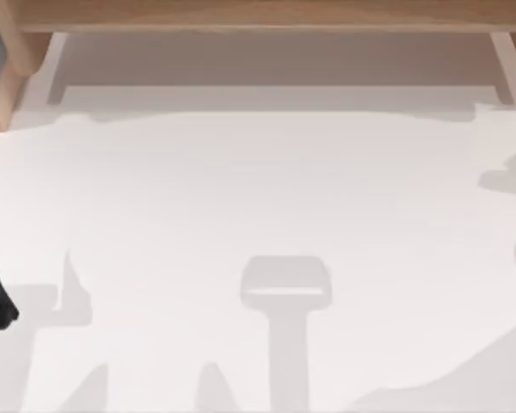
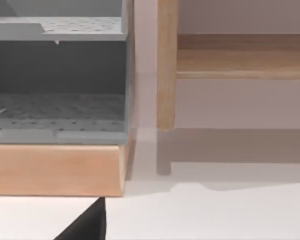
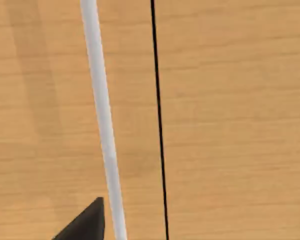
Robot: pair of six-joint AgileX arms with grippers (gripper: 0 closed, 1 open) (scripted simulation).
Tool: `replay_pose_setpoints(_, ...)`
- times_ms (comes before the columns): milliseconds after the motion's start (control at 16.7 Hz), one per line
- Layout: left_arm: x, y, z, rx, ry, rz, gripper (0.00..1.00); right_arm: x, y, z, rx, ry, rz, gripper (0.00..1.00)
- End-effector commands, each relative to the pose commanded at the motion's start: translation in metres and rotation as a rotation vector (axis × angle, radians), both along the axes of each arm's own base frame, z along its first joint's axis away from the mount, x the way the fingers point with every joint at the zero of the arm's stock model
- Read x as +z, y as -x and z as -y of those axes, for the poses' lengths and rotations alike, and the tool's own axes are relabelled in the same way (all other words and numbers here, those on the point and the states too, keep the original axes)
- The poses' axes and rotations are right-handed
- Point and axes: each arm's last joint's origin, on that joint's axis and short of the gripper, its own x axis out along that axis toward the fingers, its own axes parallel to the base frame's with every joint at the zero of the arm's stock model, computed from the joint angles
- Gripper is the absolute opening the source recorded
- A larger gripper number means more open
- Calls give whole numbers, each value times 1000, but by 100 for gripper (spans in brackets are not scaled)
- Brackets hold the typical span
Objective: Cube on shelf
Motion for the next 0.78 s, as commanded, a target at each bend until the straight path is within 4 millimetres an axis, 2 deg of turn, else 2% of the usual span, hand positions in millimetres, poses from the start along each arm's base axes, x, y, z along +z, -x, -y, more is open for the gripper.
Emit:
replay_pose_setpoints(120,0,0,0,0,0,0,100,-23,-6,3,33,35,-17,100)
replay_pose_setpoints(240,0,0,0,0,0,0,100,-37,-9,5,54,60,-25,100)
replay_pose_setpoints(660,0,0,0,0,0,0,100,-40,-11,3,62,63,-29,100)
replay_pose_setpoints(780,0,0,0,0,0,0,100,-39,-17,4,59,66,-26,100)
